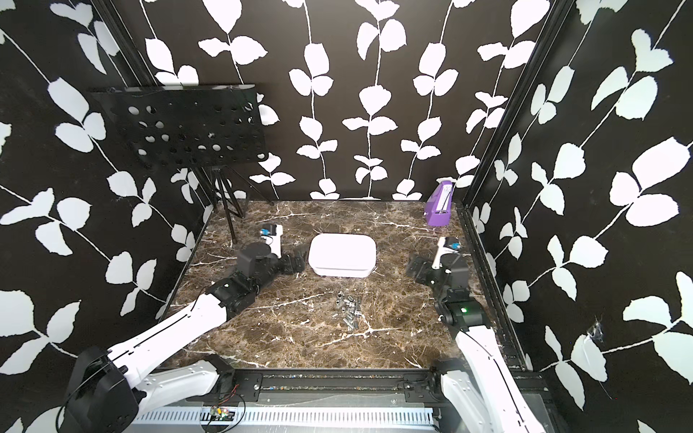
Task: Put the socket on the desktop into the storage box
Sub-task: Pick up the socket head from the center of the board.
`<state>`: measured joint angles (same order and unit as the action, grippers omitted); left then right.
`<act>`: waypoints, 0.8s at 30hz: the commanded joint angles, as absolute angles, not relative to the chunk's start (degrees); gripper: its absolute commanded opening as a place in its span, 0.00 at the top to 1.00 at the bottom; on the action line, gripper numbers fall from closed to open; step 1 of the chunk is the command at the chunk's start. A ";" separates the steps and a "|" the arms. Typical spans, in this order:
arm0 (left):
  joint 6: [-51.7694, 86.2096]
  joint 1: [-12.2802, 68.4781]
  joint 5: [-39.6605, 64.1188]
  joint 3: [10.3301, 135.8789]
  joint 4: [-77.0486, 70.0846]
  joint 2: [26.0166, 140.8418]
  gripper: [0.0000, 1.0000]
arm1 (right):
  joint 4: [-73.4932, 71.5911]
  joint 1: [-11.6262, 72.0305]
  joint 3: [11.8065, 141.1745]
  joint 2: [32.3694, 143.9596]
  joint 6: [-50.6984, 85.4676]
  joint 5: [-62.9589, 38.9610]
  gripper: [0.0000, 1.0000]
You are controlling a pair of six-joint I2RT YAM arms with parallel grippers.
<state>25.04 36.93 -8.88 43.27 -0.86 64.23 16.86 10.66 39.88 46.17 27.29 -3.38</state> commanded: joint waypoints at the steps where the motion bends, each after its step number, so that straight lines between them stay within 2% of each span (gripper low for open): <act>1: 23.89 41.86 -8.95 42.53 10.50 63.94 0.10 | 21.82 19.51 46.70 51.09 21.10 -2.19 0.08; 3: 24.98 44.03 -12.89 37.85 9.70 61.11 0.10 | 21.98 26.11 48.19 55.91 18.35 2.74 0.13; 6: 27.97 44.07 -12.50 29.94 2.87 54.94 0.10 | 22.31 34.00 51.42 64.60 16.44 5.26 0.18; 10: 27.84 44.11 -10.04 26.85 -1.72 51.50 0.10 | 24.30 42.67 55.85 74.61 14.32 8.83 0.25; 12: 27.12 44.17 -9.22 27.57 -1.46 51.96 0.11 | 23.07 44.91 56.22 77.84 14.17 10.76 0.30; 17: 27.51 44.12 -8.97 29.28 -0.60 57.12 0.12 | 20.91 47.60 57.26 84.08 15.36 7.31 0.42; 24: 28.27 44.17 -7.36 32.70 2.74 62.40 0.12 | 21.84 52.88 59.74 88.95 15.73 9.61 0.47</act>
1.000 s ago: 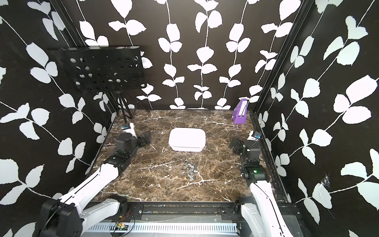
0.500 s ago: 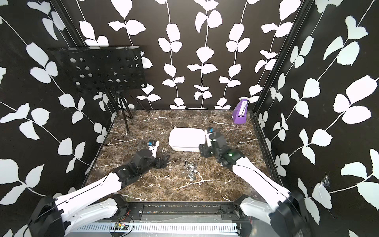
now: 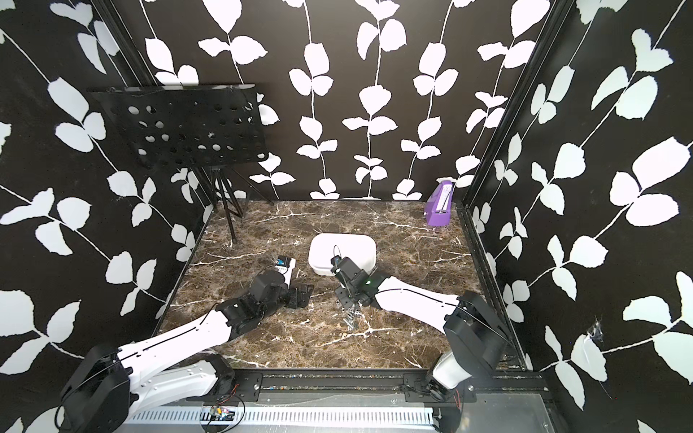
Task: Put the socket on the desktop into the storage box
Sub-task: Pick up the socket head from the center of the board.
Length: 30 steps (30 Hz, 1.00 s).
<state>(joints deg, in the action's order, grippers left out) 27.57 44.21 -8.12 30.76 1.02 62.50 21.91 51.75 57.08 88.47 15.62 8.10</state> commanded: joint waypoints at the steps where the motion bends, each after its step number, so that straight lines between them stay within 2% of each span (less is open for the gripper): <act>1: 28.51 44.19 -7.88 32.71 2.90 62.40 0.12 | 21.67 52.91 59.94 89.34 15.78 9.34 0.47; 11: 29.09 44.12 -14.24 31.29 3.69 60.24 0.12 | 22.04 52.90 61.71 94.92 16.57 8.14 0.58; 22: 28.88 44.12 -16.07 30.53 2.98 59.37 0.12 | 22.58 52.95 63.70 99.54 16.71 6.99 0.59; 30: 28.70 44.17 -15.26 30.70 2.82 59.88 0.12 | 23.86 53.00 66.11 103.36 16.96 6.81 0.64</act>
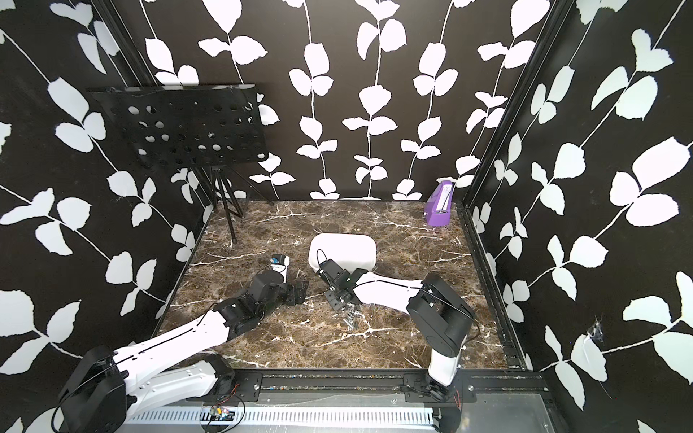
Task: Put the socket on the desktop into the storage box
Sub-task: Pick up the socket head from the center of the board, then place the socket head in the storage box.
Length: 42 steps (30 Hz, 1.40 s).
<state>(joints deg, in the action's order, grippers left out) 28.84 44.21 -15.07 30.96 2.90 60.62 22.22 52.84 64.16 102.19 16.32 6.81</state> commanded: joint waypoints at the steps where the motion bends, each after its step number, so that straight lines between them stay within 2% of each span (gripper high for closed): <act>1: 28.65 44.12 -15.21 30.67 2.81 59.95 0.12 | 24.05 52.95 66.48 103.75 17.09 6.99 0.65; 14: 28.99 44.15 -16.22 30.59 2.94 60.13 0.12 | 25.18 52.99 67.44 105.28 17.32 7.82 0.70; 23: 28.86 44.12 -17.08 30.59 3.44 59.30 0.12 | 24.63 53.00 67.14 103.87 17.19 7.06 0.84; 30: 28.55 44.14 -18.98 29.02 2.69 56.14 0.12 | 19.89 52.98 61.12 92.33 16.40 8.33 0.93; 34: 28.02 44.12 -18.46 27.92 1.13 54.69 0.12 | 18.54 52.96 58.86 82.58 16.11 10.31 0.94; 38: 27.98 44.19 -16.70 28.21 0.91 54.95 0.12 | 24.99 52.53 65.96 79.44 14.18 16.83 0.94; 42: 27.68 44.13 -14.45 29.11 0.87 56.19 0.12 | 32.34 48.13 78.28 86.62 14.24 16.80 0.94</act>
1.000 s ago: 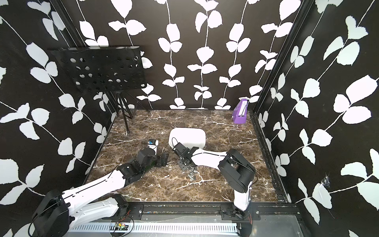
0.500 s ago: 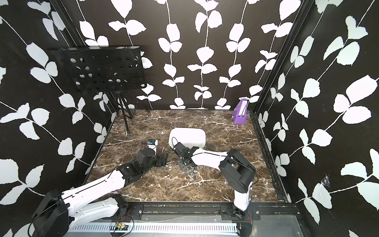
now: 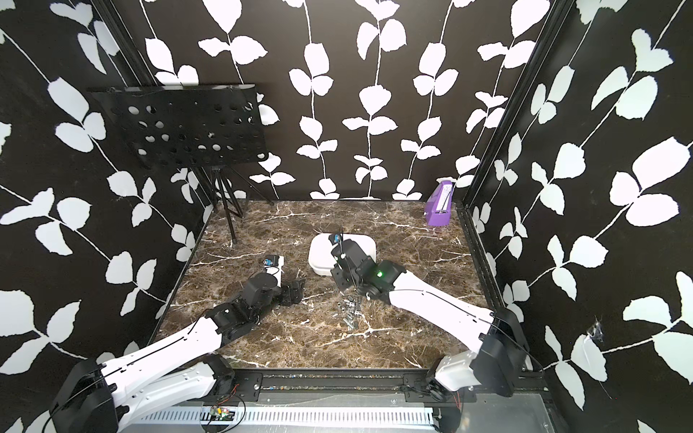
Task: Put the socket on the desktop into the storage box
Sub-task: Place the socket head in the storage box.
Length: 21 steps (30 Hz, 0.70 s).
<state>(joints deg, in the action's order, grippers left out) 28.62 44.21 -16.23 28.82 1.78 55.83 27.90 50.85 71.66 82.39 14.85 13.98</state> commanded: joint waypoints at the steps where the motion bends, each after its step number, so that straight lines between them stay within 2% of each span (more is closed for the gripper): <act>1: 27.54 44.12 -14.33 29.37 1.17 56.51 0.12 | 33.08 46.98 80.82 89.25 14.37 16.10 0.94; 10: 27.26 44.14 -12.47 30.67 1.54 59.55 0.12 | 41.21 41.38 100.44 113.95 13.99 13.11 0.95; 17: 27.39 44.13 -16.16 31.02 3.61 59.24 0.12 | 40.79 40.45 101.22 119.59 14.02 13.91 0.94; 21: 26.78 44.11 -16.46 31.27 4.14 58.55 0.12 | 39.59 40.25 100.09 119.75 14.88 12.80 0.89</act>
